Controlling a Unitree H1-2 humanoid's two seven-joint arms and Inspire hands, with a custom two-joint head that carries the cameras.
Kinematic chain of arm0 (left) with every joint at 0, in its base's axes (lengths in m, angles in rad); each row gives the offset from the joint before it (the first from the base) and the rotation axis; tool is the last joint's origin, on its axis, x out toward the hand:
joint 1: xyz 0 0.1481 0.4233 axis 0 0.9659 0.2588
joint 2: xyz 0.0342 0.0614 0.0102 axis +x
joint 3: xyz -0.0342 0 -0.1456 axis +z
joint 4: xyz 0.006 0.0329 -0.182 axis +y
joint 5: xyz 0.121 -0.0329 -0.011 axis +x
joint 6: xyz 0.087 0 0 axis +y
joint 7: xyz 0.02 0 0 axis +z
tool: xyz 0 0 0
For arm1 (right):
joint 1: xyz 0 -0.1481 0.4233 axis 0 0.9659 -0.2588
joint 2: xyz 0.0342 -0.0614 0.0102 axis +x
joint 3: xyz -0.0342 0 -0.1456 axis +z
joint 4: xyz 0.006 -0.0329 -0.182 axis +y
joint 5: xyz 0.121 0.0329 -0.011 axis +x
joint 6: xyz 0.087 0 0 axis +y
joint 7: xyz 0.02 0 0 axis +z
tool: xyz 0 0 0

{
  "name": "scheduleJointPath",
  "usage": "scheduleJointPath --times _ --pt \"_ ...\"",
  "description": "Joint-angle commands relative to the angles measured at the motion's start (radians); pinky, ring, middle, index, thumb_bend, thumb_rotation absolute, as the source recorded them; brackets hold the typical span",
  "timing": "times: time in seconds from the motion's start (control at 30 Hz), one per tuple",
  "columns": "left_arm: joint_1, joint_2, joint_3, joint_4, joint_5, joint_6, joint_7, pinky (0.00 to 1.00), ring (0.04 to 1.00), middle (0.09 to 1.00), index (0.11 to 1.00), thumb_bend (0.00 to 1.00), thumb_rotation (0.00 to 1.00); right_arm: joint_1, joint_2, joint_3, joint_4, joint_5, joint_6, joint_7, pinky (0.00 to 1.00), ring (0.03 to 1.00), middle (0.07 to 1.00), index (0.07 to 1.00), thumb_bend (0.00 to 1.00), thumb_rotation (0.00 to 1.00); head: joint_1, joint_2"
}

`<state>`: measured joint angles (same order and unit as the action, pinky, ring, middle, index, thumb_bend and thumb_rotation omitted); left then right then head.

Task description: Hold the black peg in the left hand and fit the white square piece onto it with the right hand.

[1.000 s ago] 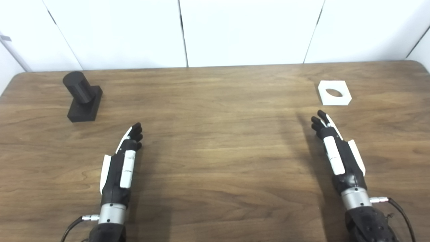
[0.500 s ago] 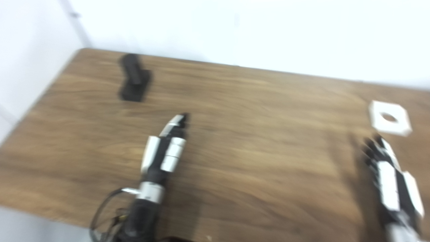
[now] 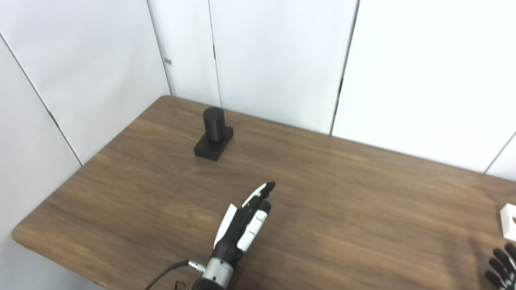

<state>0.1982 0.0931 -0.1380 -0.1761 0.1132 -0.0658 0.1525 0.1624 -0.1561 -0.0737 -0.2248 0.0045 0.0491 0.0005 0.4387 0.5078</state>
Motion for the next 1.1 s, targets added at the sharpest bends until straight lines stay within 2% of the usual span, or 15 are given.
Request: scheduleJointPath --times 0.0,0.13,0.33,0.47,0.57,0.63,0.67,0.73,0.8,0.83,0.9,1.07 --pt "0.016 -0.083 -0.018 0.058 0.011 -0.028 0.007 0.95 0.951 0.949 0.919 0.59 1.00 -0.015 -0.001 0.001 -0.007 -0.009 -0.021 0.004 0.78 0.871 0.878 0.893 0.46 1.00 -0.001 0.000" --pt "0.013 -0.083 -0.022 0.066 0.015 -0.037 0.012 0.96 0.959 0.955 0.924 0.59 1.00 -0.017 -0.003 0.002 -0.004 -0.016 -0.023 0.003 0.71 0.846 0.862 0.875 0.49 1.00 -0.010 -0.002" --pt "0.015 -0.087 -0.021 0.064 0.007 -0.033 0.012 0.96 0.965 0.956 0.926 0.58 1.00 -0.016 -0.002 0.000 -0.007 -0.017 -0.012 0.005 0.69 0.847 0.857 0.877 0.55 1.00 -0.021 -0.005" --pt "0.019 -0.086 -0.018 0.054 0.011 -0.022 0.014 0.97 0.966 0.960 0.928 0.60 1.00 -0.018 0.003 -0.001 -0.021 -0.011 0.008 0.003 0.72 0.852 0.852 0.871 0.58 1.00 -0.022 -0.001" --pt "0.023 -0.086 -0.012 0.046 0.016 -0.027 0.023 0.96 0.962 0.957 0.925 0.59 1.00 -0.018 0.001 0.000 -0.017 -0.011 0.005 0.005 0.78 0.869 0.859 0.877 0.62 1.00 -0.021 -0.004" --pt "0.025 -0.083 -0.008 0.024 0.033 -0.028 0.034 0.96 0.963 0.956 0.929 0.59 1.00 -0.018 0.002 -0.002 -0.016 -0.008 0.002 0.004 0.75 0.865 0.859 0.878 0.63 1.00 -0.021 -0.004" --pt "0.024 -0.080 -0.002 -0.004 0.053 -0.012 0.044 0.96 0.962 0.956 0.932 0.60 1.00 -0.018 0.002 -0.002 -0.017 -0.008 0.002 0.004 0.73 0.859 0.857 0.875 0.63 1.00 -0.021 -0.004" --pt "0.013 -0.078 0.019 -0.057 0.090 0.014 0.070 0.94 0.951 0.950 0.926 0.63 1.00 -0.019 0.003 -0.001 -0.017 -0.008 0.002 0.004 0.78 0.870 0.859 0.879 0.64 1.00 -0.020 -0.004" --pt "0.000 -0.072 0.037 -0.095 0.095 0.040 0.080 0.94 0.954 0.946 0.924 0.65 1.00 -0.020 0.003 0.000 -0.014 -0.008 -0.001 0.005 0.79 0.873 0.862 0.882 0.64 1.00 -0.020 -0.004" --pt "-0.013 -0.069 0.055 -0.108 0.058 0.032 0.077 0.94 0.954 0.945 0.925 0.66 1.00 -0.020 0.004 0.001 -0.013 -0.007 -0.003 0.005 0.79 0.874 0.862 0.883 0.64 1.00 -0.021 -0.003" --pt "-0.041 -0.060 0.092 -0.137 0.003 0.046 0.073 0.98 0.971 0.950 0.911 0.61 0.94 -0.021 0.007 0.002 -0.014 -0.012 -0.001 0.002 0.78 0.867 0.857 0.881 0.65 1.00 -0.022 -0.004" --pt "-0.074 -0.012 0.152 -0.195 0.060 0.143 0.070 0.94 0.952 0.941 0.913 0.62 1.00 -0.020 0.014 0.009 -0.018 -0.039 0.001 -0.010 0.74 0.845 0.846 0.875 0.64 1.00 -0.027 -0.002"
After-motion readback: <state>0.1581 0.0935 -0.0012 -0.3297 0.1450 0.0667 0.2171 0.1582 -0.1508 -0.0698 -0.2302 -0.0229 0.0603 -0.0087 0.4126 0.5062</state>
